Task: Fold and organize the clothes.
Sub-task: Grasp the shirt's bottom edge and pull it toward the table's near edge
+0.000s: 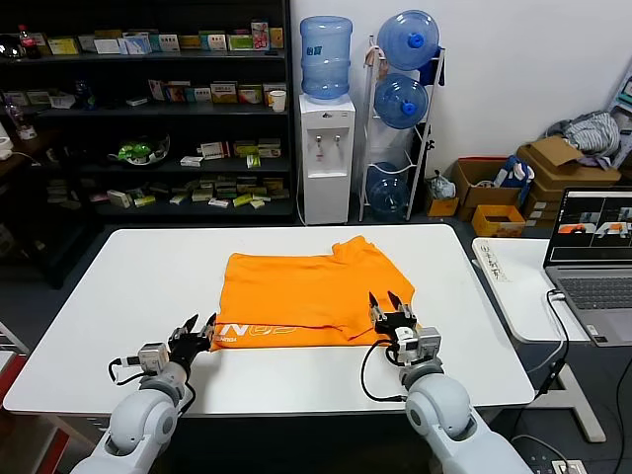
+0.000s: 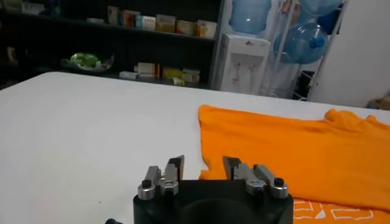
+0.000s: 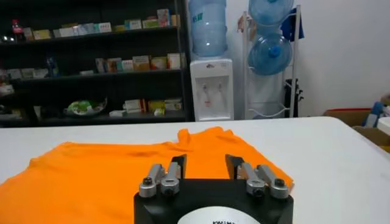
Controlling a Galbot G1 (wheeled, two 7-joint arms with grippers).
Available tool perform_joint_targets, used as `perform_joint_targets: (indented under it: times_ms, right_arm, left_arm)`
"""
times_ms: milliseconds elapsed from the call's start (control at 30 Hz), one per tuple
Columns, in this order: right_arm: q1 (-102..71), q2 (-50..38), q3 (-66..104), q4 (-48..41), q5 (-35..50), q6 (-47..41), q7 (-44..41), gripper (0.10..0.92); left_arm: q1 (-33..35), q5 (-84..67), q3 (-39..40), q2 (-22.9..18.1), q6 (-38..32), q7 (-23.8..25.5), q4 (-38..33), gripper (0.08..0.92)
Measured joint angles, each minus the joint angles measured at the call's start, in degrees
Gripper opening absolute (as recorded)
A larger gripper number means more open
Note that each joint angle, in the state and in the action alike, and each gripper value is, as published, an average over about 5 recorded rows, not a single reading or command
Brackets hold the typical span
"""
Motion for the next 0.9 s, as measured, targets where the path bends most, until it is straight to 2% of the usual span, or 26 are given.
perform_joint_targets:
  times_ms: [167,300,900]
  right_arm:
    - [-4.14,-2.53,3.82,2.21,1.36,-1.71,-1.45,0.779]
    - [-6.44,-3.94,6.23,3.57,3.26,-3.90,-2.26,0.818]
    - [-6.44,-4.54,8.09,2.56,10.17,-11.08,-3.11,0.823]
  left_arm:
    - [2.98,-1.47,-0.94,0.54,0.43,0.43,-1.91,0.723]
    - [4.27,-2.89,-1.02,1.10,0.94,0.49,-3.02,0.806]
    - [3.12,-9.06,-0.57,3.12,3.45,0.04,-2.02,0.823]
